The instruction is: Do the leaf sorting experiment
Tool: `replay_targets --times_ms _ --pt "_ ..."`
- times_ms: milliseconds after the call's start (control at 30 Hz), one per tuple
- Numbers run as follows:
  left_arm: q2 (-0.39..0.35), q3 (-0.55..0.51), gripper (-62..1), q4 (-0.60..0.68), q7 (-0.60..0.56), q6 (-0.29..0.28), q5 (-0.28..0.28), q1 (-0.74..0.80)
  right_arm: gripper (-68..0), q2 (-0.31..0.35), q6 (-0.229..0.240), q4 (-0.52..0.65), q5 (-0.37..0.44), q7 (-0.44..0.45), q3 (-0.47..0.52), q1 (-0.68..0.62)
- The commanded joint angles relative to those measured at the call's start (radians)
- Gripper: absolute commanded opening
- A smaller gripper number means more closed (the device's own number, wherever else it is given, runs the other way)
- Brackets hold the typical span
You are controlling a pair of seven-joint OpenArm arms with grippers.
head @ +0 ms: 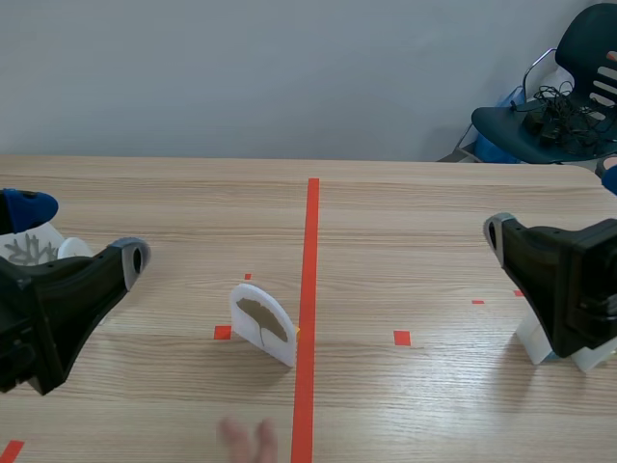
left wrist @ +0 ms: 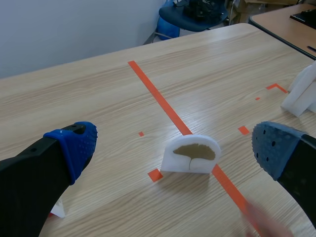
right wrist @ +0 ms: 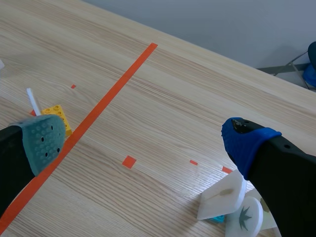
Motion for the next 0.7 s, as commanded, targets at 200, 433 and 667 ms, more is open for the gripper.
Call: replay_targets --times_ms 200,433,667 --pt "0.002 0.003 1.4 0.003 -0.017 -0.001 -0.011 -0.008 0.4 0.003 -0.006 -0.053 -0.079 0.016 -0.201 0.089" --pt "0.002 0.003 1.4 0.003 -0.017 -0.001 -0.010 -0.008 0.4 -0.005 -0.023 -0.304 -0.177 0.091 -0.431 0.255" --pt "0.002 0.003 1.4 0.003 -0.017 -0.001 -0.010 -0.008 0.4 -0.092 -0.031 -0.568 -0.307 0.171 -0.642 0.432"
